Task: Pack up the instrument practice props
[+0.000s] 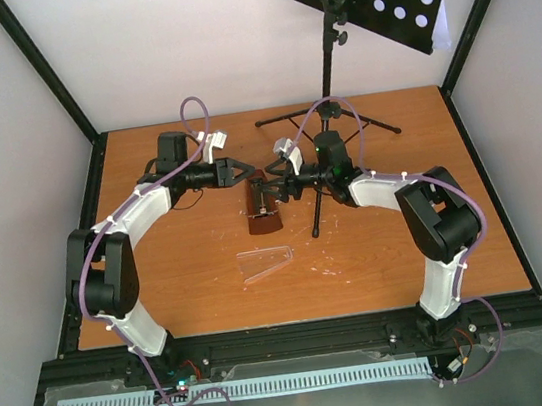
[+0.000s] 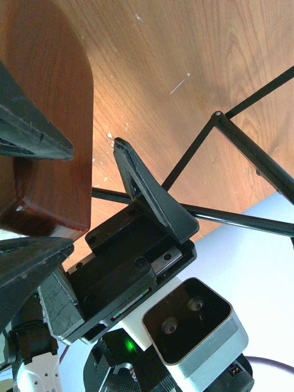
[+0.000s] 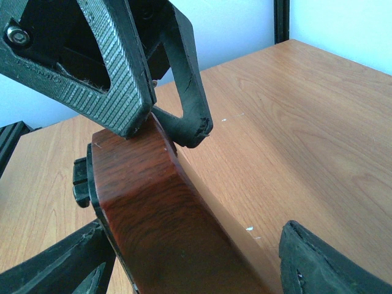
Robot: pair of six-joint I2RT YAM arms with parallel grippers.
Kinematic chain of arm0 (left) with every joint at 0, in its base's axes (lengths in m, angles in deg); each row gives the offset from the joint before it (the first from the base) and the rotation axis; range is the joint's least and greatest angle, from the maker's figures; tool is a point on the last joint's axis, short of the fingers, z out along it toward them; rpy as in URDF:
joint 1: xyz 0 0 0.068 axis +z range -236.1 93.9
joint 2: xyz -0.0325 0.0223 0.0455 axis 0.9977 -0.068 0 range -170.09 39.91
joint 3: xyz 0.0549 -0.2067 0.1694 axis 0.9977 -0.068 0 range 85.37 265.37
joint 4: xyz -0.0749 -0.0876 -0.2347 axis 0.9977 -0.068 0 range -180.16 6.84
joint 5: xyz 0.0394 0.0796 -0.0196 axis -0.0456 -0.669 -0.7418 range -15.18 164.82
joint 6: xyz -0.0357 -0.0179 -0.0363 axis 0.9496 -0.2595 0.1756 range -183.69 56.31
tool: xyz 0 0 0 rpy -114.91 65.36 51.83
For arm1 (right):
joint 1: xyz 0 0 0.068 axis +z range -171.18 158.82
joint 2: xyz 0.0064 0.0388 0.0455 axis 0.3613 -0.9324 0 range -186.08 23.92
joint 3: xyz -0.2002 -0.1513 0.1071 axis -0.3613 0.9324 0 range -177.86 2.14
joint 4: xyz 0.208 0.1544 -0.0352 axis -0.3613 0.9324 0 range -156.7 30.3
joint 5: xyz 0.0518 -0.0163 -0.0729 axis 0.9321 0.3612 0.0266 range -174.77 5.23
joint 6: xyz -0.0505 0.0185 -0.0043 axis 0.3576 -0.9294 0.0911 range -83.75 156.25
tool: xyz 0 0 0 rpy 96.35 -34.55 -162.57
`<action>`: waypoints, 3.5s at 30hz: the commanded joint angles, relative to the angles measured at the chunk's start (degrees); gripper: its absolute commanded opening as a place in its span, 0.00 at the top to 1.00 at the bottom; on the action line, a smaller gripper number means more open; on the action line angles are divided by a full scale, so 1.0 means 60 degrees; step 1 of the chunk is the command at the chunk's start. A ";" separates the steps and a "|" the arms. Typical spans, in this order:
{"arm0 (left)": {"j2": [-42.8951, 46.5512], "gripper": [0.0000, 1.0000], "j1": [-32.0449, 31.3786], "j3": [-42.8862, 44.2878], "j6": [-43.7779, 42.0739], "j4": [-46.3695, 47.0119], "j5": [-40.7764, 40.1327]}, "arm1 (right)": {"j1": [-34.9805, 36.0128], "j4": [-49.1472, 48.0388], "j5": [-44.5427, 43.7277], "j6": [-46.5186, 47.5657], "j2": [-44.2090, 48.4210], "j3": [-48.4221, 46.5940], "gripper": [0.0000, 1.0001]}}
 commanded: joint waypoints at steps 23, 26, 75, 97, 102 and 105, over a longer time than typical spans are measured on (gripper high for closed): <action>-0.0356 0.65 0.0028 -0.0037 -0.0185 -0.0196 0.0073 | -0.0070 0.0099 -0.0094 0.0067 -0.0403 -0.0612 0.21; -0.0364 0.65 0.0030 -0.0037 -0.0190 -0.0196 0.0073 | -0.0070 0.0136 -0.0141 0.0064 -0.0423 -0.0658 0.19; 0.4458 0.01 -0.1685 -0.3424 -0.0430 0.2109 -0.5545 | -0.0079 0.1943 -0.3752 -0.2688 0.6441 0.2240 0.00; 0.3034 0.08 -0.2767 -0.3710 -0.0322 0.2903 -0.8132 | -0.0081 0.4615 -0.5412 -0.3491 0.8886 0.2515 0.00; 0.2915 0.12 -0.2759 -0.3735 -0.0417 0.2955 -0.8294 | -0.0092 0.4599 -0.5487 -0.3522 0.8884 0.2551 0.00; 0.2789 0.12 -0.2768 -0.3697 -0.0433 0.2956 -0.8293 | -0.0088 0.4569 -0.5477 -0.3540 0.8862 0.2574 0.00</action>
